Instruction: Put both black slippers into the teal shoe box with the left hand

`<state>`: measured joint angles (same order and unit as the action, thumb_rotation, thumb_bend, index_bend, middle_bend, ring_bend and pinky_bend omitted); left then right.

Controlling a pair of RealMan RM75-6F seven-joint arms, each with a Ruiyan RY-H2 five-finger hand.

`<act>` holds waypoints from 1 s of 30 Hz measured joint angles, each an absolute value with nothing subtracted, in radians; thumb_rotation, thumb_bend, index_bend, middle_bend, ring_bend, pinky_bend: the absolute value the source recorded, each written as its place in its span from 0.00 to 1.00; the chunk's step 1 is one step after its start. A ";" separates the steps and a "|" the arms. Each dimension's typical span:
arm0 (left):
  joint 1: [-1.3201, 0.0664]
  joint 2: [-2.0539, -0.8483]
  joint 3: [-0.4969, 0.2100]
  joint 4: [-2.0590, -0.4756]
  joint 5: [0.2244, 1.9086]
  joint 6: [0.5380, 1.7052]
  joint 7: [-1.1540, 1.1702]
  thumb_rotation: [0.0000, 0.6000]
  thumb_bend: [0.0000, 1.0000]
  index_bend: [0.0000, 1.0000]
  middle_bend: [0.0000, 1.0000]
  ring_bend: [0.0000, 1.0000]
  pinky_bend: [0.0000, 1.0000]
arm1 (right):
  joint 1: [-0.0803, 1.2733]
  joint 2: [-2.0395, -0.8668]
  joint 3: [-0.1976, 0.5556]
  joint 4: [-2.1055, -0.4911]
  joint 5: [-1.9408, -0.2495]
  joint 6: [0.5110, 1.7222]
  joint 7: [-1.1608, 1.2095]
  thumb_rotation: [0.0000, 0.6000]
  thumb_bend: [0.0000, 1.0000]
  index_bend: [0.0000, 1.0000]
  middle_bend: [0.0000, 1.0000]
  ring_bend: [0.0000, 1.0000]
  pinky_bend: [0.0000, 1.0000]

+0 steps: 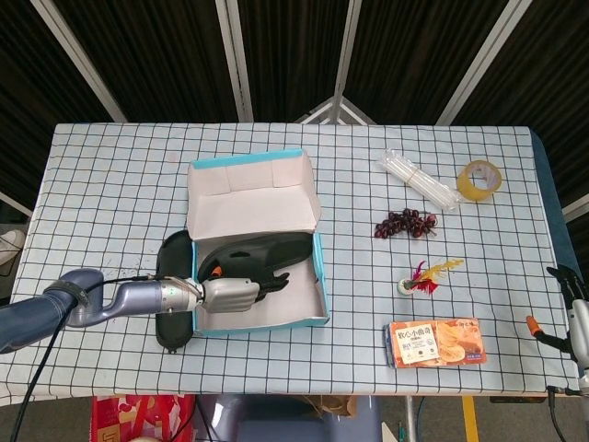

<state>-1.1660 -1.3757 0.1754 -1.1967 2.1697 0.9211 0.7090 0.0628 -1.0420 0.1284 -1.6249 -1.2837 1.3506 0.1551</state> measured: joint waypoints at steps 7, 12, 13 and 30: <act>-1.161 -1.363 0.167 -1.221 2.161 0.904 0.728 1.00 0.10 0.24 0.19 0.00 0.02 | 0.062 -1.043 0.130 -1.626 -1.282 1.352 0.153 1.00 0.31 0.15 0.11 0.18 0.19; -1.163 -1.352 0.160 -1.239 2.160 0.897 0.739 1.00 0.10 0.24 0.19 0.00 0.02 | 0.063 -1.044 0.130 -1.623 -1.282 1.350 0.154 1.00 0.31 0.15 0.11 0.18 0.19; -1.164 -1.349 0.159 -1.245 2.161 0.895 0.740 1.00 0.10 0.24 0.19 0.00 0.02 | 0.063 -1.045 0.130 -1.623 -1.281 1.350 0.153 1.00 0.31 0.15 0.11 0.18 0.19; -1.164 -1.228 0.138 -1.395 2.158 0.846 0.801 1.00 0.10 0.23 0.23 0.00 0.01 | 0.060 -1.039 0.125 -1.640 -1.296 1.358 0.149 1.00 0.31 0.15 0.11 0.18 0.19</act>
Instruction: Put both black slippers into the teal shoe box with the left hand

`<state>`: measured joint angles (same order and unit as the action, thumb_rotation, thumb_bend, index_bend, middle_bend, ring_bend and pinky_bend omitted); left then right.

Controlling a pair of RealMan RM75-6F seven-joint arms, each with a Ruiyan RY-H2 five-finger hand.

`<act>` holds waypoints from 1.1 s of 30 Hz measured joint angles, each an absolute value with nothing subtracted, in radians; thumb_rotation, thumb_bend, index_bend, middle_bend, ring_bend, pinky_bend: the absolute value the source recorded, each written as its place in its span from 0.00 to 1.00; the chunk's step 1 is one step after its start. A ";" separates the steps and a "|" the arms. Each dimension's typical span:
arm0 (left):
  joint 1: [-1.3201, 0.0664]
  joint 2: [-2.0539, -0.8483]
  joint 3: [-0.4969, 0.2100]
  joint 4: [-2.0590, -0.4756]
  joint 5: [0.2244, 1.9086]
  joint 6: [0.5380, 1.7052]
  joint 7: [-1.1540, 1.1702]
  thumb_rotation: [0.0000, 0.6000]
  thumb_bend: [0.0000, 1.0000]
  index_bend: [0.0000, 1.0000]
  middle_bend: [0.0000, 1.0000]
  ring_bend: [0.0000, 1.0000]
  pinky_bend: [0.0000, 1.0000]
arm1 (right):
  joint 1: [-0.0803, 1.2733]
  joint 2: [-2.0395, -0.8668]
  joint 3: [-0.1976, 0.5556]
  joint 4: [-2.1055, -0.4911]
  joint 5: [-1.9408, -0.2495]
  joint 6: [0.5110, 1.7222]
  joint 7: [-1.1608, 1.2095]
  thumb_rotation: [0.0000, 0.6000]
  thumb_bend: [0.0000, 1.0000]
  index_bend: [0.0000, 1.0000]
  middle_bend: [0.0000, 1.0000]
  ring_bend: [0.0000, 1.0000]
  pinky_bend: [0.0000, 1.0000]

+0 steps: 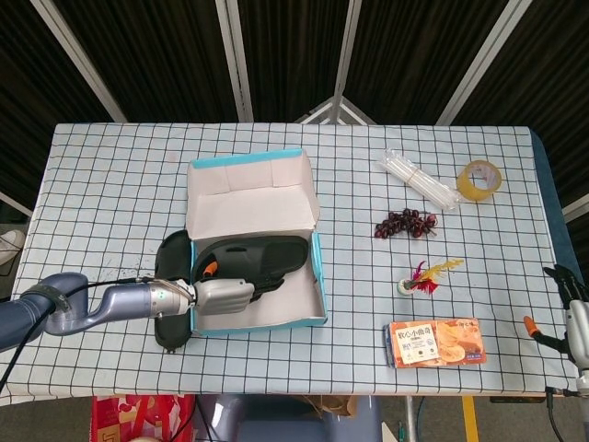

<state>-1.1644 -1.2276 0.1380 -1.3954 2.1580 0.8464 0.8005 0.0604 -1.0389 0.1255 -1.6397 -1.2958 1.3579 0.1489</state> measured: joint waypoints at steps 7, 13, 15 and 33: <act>-1.170 -1.228 0.132 -1.392 2.176 0.834 0.807 1.00 0.10 0.24 0.26 0.00 0.01 | 0.060 -1.039 0.127 -1.641 -1.293 1.360 0.148 1.00 0.31 0.15 0.11 0.18 0.19; -1.182 -1.224 0.125 -1.387 2.191 0.824 0.812 1.00 0.15 0.25 0.28 0.00 0.01 | 0.062 -1.042 0.129 -1.633 -1.283 1.351 0.148 1.00 0.31 0.15 0.11 0.18 0.19; -1.184 -1.224 0.121 -1.384 2.197 0.822 0.825 1.00 0.20 0.26 0.33 0.00 0.01 | 0.062 -1.042 0.129 -1.632 -1.282 1.349 0.151 1.00 0.31 0.15 0.11 0.18 0.19; -1.145 -1.284 0.067 -1.342 2.163 0.818 0.896 1.00 0.26 0.36 0.43 0.02 0.02 | 0.062 -1.043 0.132 -1.628 -1.276 1.350 0.152 1.00 0.31 0.15 0.11 0.18 0.19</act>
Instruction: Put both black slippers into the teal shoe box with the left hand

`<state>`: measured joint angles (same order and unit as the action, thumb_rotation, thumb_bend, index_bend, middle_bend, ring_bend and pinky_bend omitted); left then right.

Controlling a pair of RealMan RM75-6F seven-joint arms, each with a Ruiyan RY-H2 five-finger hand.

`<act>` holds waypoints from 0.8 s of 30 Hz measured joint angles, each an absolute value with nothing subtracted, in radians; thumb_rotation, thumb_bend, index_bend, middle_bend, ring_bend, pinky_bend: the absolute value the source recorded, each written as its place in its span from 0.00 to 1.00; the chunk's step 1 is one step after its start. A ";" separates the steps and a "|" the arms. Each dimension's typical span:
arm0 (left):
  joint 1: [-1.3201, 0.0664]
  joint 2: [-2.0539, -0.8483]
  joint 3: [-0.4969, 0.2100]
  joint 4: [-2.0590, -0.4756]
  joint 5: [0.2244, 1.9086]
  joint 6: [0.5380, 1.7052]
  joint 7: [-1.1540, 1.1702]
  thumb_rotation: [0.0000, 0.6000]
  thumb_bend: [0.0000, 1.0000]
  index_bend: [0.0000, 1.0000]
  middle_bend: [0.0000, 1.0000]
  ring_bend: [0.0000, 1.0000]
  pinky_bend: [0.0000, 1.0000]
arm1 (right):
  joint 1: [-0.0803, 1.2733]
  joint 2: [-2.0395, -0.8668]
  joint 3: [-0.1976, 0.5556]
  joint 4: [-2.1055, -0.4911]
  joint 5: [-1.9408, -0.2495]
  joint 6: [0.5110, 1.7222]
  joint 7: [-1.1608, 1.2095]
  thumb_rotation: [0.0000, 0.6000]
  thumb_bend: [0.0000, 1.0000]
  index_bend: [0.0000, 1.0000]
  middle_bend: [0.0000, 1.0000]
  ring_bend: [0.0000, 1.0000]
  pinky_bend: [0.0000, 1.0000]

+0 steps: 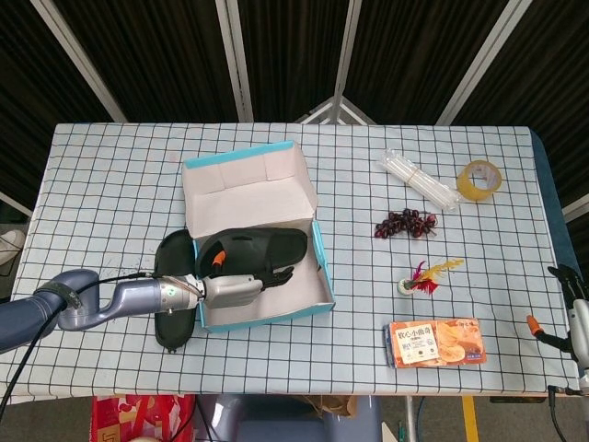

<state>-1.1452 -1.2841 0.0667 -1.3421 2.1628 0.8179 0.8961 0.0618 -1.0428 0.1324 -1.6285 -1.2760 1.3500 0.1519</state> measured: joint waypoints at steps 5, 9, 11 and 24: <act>-1.140 -1.285 0.060 -1.351 2.153 0.828 0.886 1.00 0.25 0.31 0.32 0.01 0.02 | 0.062 -1.043 0.132 -1.629 -1.277 1.350 0.150 1.00 0.31 0.15 0.11 0.18 0.19; -1.133 -1.271 0.056 -1.377 2.135 0.832 0.868 1.00 0.22 0.26 0.23 0.00 0.01 | 0.063 -1.044 0.132 -1.631 -1.279 1.350 0.146 1.00 0.31 0.15 0.11 0.18 0.19; -1.124 -1.265 0.052 -1.391 2.117 0.834 0.861 1.00 0.20 0.24 0.19 0.00 0.00 | 0.063 -1.044 0.131 -1.632 -1.279 1.349 0.145 1.00 0.31 0.15 0.11 0.18 0.19; -1.037 -1.207 -0.023 -1.519 1.948 0.810 0.925 1.00 0.10 0.20 0.12 0.00 0.00 | 0.061 -1.042 0.128 -1.643 -1.287 1.357 0.134 1.00 0.31 0.15 0.11 0.18 0.19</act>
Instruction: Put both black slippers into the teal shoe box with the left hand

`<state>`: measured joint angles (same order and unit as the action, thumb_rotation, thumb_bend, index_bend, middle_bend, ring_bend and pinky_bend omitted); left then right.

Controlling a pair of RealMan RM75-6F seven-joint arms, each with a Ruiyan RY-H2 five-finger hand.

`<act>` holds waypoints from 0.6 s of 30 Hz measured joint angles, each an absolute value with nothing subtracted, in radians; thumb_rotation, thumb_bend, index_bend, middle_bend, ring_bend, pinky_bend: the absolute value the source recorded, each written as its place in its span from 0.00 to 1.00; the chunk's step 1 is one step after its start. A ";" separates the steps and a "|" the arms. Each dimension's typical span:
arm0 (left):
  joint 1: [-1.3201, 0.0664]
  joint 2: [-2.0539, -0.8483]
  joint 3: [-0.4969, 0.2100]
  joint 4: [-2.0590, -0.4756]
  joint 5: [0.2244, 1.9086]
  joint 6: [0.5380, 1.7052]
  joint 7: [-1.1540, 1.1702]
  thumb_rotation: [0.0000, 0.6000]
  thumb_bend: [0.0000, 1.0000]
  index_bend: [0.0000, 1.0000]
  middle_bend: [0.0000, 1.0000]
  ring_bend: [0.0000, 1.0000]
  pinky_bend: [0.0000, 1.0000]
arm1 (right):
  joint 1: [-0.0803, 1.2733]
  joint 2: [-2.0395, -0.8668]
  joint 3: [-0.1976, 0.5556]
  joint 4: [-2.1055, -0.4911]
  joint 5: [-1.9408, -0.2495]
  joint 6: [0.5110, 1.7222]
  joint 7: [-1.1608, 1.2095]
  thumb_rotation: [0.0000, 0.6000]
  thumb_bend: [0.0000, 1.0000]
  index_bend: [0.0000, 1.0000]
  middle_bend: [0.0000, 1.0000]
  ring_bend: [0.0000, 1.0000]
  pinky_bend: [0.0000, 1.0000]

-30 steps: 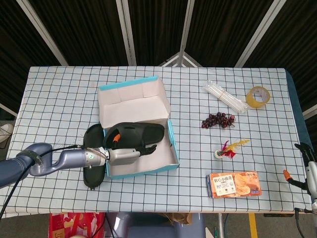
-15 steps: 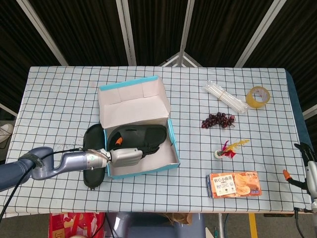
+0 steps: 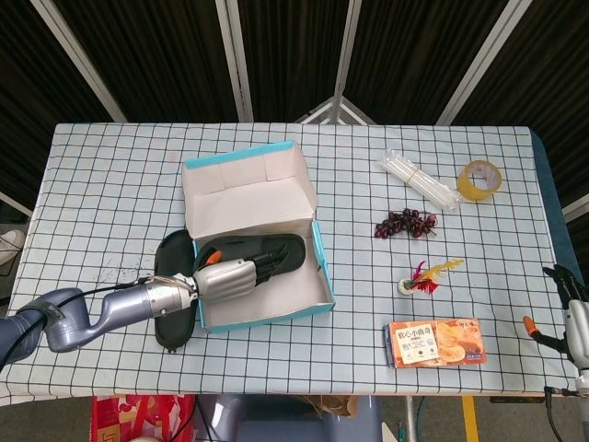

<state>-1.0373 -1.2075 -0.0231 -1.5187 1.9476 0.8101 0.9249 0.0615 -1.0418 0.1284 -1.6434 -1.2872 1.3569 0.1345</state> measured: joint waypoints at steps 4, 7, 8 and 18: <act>-1.004 -1.205 -0.038 -1.531 1.920 0.828 0.966 1.00 0.10 0.22 0.15 0.00 0.00 | 0.060 -1.041 0.130 -1.643 -1.286 1.359 0.139 1.00 0.31 0.15 0.11 0.18 0.19; -0.964 -1.203 -0.047 -1.558 1.887 0.871 0.965 1.00 0.10 0.29 0.28 0.04 0.00 | 0.060 -1.040 0.129 -1.640 -1.287 1.358 0.142 1.00 0.31 0.15 0.11 0.18 0.19; -0.952 -1.203 -0.050 -1.566 1.875 0.888 0.958 1.00 0.10 0.32 0.33 0.07 0.02 | 0.060 -1.040 0.129 -1.640 -1.286 1.358 0.143 1.00 0.31 0.15 0.11 0.18 0.19; -0.821 -1.246 -0.100 -1.696 1.659 1.073 0.692 1.00 0.22 0.57 0.67 0.35 0.29 | 0.059 -1.039 0.128 -1.650 -1.293 1.363 0.137 1.00 0.31 0.15 0.11 0.18 0.19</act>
